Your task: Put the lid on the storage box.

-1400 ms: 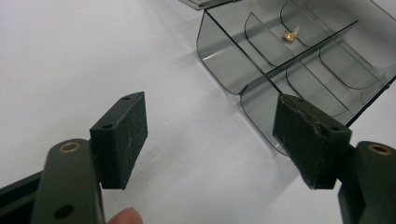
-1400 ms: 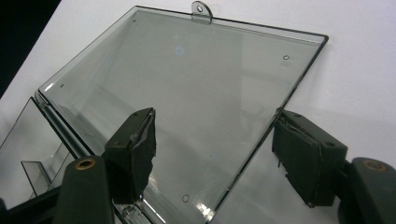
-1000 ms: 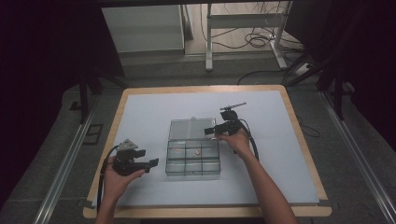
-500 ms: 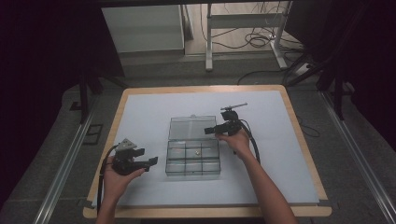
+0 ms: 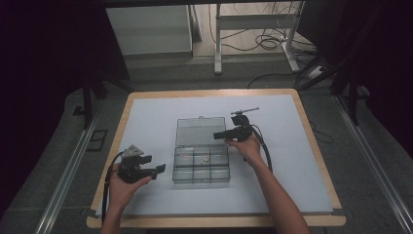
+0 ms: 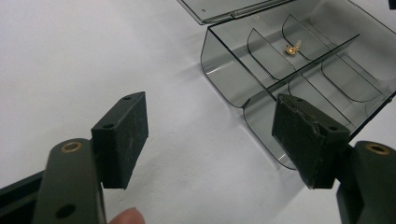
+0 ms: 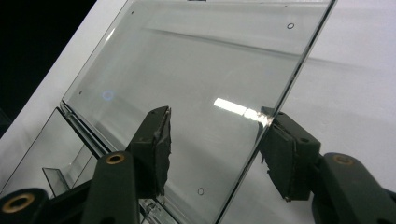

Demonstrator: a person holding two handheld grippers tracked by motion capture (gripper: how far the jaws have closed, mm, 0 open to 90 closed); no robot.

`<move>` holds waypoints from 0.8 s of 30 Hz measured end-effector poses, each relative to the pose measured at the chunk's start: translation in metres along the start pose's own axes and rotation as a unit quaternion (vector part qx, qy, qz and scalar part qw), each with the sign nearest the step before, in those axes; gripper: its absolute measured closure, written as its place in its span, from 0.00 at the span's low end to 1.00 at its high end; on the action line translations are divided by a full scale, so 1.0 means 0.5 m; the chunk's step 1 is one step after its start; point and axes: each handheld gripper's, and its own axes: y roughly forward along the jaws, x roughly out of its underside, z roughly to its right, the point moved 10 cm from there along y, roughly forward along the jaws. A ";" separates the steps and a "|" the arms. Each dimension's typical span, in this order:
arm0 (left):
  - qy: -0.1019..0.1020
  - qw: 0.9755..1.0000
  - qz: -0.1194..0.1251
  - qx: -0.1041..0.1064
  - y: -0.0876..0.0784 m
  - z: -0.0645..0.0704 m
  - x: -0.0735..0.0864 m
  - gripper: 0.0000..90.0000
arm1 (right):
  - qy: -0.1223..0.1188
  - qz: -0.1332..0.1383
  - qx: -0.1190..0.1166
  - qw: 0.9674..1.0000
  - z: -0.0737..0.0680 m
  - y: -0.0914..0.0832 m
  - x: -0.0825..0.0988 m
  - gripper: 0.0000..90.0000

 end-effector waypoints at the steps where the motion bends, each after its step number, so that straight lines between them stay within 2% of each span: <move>1: 0.000 1.000 -0.001 0.000 0.000 0.000 0.000 0.30 | 0.001 0.001 -0.001 1.000 0.000 -0.001 0.000 0.50; 24: -0.003 1.000 -0.004 0.002 0.003 -0.002 0.003 0.30 | -0.003 0.020 -0.009 1.000 -0.001 -0.010 0.000 0.56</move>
